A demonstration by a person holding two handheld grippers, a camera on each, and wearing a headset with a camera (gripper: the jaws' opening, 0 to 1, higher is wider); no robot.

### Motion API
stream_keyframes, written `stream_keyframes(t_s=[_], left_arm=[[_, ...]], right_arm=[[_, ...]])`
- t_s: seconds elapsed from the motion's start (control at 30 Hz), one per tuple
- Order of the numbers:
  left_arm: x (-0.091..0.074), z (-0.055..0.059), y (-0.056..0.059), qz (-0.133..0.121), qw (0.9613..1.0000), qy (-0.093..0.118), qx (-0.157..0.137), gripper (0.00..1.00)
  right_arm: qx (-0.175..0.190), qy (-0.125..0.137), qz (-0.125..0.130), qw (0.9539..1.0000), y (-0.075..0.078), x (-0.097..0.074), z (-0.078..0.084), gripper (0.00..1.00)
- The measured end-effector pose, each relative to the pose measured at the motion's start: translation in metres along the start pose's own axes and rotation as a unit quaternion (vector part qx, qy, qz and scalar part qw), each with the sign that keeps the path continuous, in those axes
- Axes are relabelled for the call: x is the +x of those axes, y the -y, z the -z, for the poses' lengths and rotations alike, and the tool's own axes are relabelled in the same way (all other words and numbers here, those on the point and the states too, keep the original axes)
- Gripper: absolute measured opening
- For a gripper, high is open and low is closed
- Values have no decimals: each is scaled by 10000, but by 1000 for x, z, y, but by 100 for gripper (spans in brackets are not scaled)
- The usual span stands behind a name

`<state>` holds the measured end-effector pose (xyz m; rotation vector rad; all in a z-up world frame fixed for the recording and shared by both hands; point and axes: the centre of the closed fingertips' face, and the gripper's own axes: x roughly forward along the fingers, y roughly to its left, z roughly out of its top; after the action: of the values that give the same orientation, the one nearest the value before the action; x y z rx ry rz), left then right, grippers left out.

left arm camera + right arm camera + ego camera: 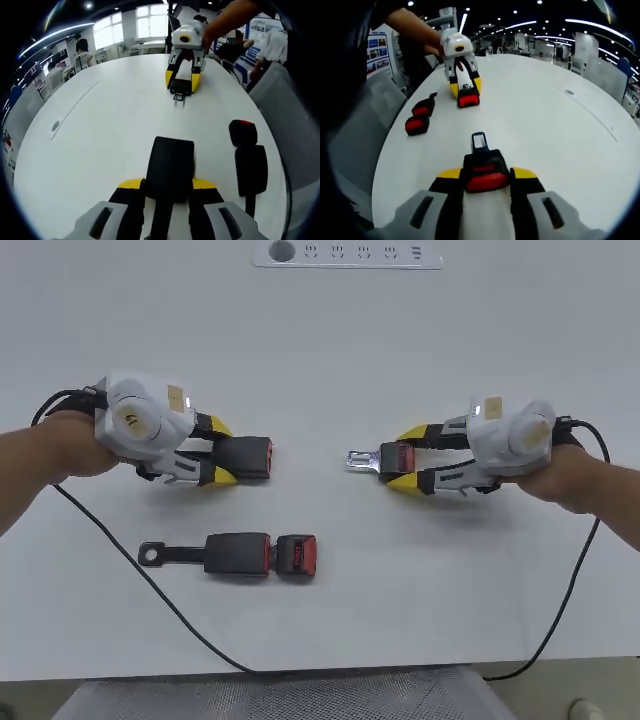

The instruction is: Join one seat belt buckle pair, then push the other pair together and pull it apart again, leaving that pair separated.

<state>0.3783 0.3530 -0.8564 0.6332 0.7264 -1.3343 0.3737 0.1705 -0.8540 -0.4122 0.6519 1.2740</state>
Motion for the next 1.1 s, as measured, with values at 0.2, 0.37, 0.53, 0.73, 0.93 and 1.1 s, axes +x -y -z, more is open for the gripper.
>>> stream_keyframes(t_s=[0.2,0.37,0.53,0.73,0.93,1.1], left_arm=[[0,0,-1,15,10000,-47,-2,35],[-1,0,-1,14,10000,-71,-14,35],[-1,-1,-2,13,10000,-83,-26,35],[-1,-2,-2,13,9999,-102,-37,35],[-1,-2,-2,5,9999,-114,-40,35],[-1,-2,-3,7,9999,-140,-40,35]], right_arm=[[0,63,-34,10000,-1,1,-2,36],[-12,163,-61,9998,-2,6,-6,36],[-33,221,-77,9997,-5,10,-11,36],[3,294,-67,9995,-7,14,-15,36],[-19,351,-88,9993,-11,23,-23,36],[-61,417,-143,9990,-16,32,-32,36]])
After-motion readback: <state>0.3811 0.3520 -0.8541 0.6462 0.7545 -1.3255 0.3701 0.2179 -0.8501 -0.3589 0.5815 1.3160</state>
